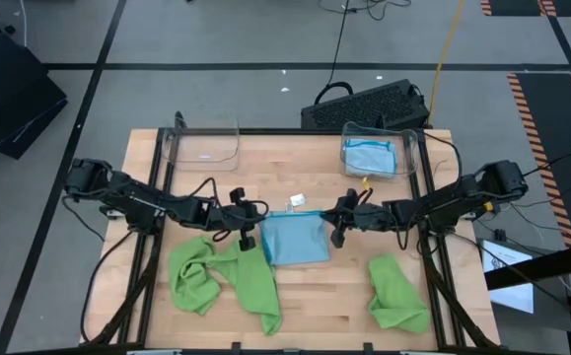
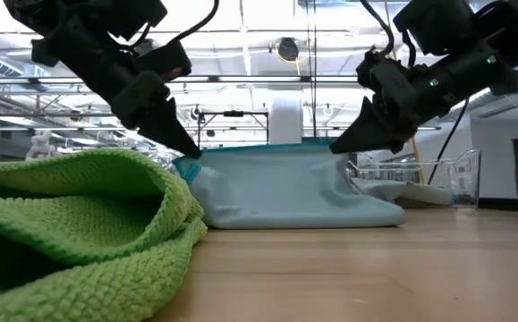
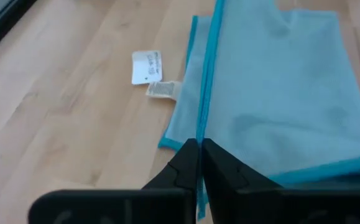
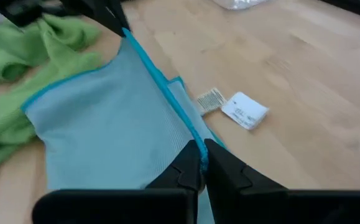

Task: Fold microfiber towels
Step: Fold the blue microfiber cloth

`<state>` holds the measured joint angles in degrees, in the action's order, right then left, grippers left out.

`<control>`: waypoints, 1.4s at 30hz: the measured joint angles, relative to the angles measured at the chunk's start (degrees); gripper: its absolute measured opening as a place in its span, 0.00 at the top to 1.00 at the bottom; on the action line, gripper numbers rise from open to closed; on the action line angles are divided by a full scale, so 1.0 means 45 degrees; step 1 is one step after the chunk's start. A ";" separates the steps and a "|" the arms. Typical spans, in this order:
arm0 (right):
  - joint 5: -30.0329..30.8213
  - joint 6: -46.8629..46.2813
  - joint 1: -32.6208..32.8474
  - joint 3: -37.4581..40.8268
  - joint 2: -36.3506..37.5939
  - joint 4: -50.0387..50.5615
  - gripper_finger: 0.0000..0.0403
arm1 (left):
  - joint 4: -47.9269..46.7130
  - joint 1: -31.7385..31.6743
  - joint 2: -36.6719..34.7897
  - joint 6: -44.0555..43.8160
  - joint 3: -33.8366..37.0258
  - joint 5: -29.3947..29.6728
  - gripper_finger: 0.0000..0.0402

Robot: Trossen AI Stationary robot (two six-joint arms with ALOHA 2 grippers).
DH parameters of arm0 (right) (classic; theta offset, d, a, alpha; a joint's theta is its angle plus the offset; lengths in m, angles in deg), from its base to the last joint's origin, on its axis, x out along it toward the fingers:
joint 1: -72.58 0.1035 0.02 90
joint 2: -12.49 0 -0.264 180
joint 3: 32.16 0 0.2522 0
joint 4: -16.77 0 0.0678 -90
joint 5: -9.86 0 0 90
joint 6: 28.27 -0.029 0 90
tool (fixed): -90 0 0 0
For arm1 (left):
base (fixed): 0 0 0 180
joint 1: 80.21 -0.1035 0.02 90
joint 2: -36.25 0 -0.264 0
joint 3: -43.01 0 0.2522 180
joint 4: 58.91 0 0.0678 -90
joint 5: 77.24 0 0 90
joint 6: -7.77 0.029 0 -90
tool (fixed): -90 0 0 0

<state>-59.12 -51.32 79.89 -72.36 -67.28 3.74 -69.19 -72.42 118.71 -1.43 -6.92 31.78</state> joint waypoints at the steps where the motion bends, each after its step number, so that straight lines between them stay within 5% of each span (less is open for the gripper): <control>1: 0.0014 -0.0009 -0.0005 0.0009 0.0000 0.0004 0.97 | 0.0051 0.0017 0.0008 0.0013 0.0000 -0.0008 0.95; 8: 0.0976 0.0038 -0.0053 0.0019 0.0000 -0.0087 0.87 | -0.0075 -0.0081 0.0004 0.0172 0.0012 0.0263 0.95; 16: 0.1355 -0.0388 -0.0053 0.0019 0.0000 -0.0139 0.56 | 0.0129 -0.0462 0.0008 0.0024 0.0012 0.0652 0.70; 21: 0.0904 -0.0415 -0.0053 0.0018 0.0000 -0.0382 0.46 | 0.0219 -0.0711 0.0008 -0.0193 0.0012 0.1217 0.58; 30: -0.0338 -0.0808 -0.0036 -0.0012 -0.0668 -0.1662 0.56 | 0.2379 -0.0845 0.0422 -0.0476 -0.0027 -0.1418 0.60; 36: -0.1628 -0.0180 -0.0245 -0.1367 -0.3076 -0.2150 0.71 | 0.3709 -0.0699 0.2070 -0.1202 -0.0034 -0.1622 0.69; 42: -0.2092 0.0368 -0.0555 -0.2847 -0.4881 0.0103 0.86 | 0.3880 -0.0301 0.3354 -0.1769 -0.0201 -0.1543 0.76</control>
<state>-68.54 -49.67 77.39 -85.17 -89.25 4.21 -51.73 -73.78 133.80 -9.39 -7.83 24.84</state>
